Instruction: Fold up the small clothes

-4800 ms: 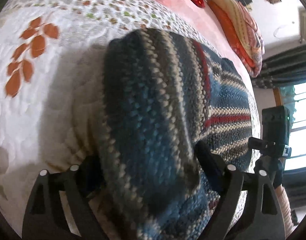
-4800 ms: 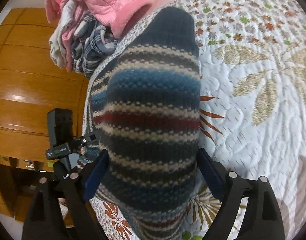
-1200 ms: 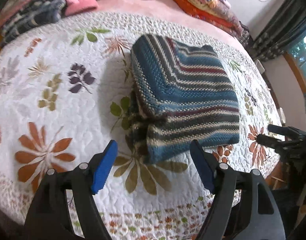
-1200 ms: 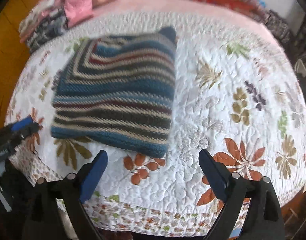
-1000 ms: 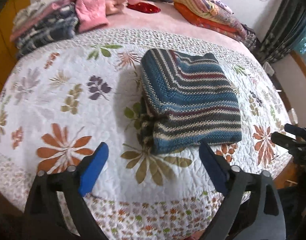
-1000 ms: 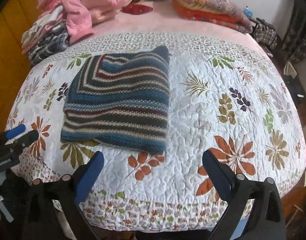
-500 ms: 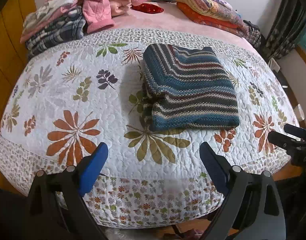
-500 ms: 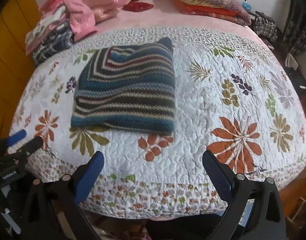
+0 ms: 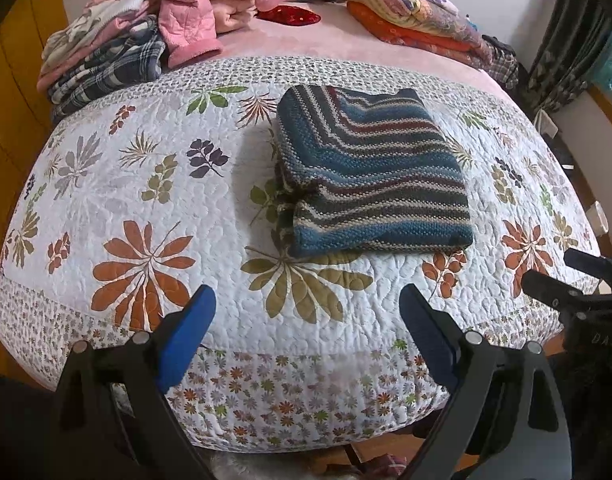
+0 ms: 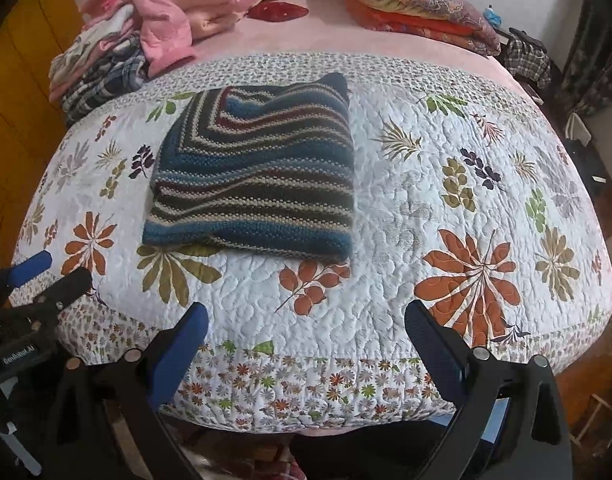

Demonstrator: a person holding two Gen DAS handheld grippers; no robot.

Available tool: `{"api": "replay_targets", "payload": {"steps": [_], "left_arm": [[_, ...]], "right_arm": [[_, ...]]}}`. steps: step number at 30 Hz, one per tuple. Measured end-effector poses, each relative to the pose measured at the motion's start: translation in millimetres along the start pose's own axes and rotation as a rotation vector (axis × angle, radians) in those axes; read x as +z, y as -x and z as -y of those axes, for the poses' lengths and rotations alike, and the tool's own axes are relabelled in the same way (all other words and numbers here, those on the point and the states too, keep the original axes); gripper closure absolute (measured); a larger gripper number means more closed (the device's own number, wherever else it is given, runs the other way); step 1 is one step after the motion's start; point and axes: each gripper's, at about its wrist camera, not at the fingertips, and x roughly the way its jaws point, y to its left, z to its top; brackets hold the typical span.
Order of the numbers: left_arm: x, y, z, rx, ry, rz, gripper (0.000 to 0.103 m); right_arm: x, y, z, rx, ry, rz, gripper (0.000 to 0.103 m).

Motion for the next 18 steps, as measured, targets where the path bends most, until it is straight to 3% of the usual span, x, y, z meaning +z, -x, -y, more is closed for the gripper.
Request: {"api": "replay_targets", "payload": {"steps": [18], "left_arm": [[-0.8,3.4,18.5,0.012,-0.052,0.019,0.011]], "right_arm": [[0.6,-0.2,-4.5,-0.043,-0.003,0.005,0.004]]}}
